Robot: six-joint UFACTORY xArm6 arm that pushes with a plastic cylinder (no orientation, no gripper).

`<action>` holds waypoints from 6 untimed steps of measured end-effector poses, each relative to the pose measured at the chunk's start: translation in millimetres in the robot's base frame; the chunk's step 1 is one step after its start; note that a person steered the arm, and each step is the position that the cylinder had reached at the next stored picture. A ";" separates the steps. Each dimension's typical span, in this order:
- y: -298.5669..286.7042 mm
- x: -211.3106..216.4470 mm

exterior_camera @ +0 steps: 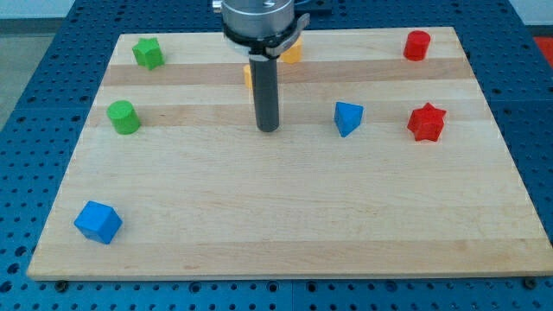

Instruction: Move your arm above the blue triangle

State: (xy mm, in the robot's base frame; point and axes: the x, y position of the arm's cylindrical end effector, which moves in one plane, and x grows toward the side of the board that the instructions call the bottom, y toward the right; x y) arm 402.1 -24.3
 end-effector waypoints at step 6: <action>120.7 -32.3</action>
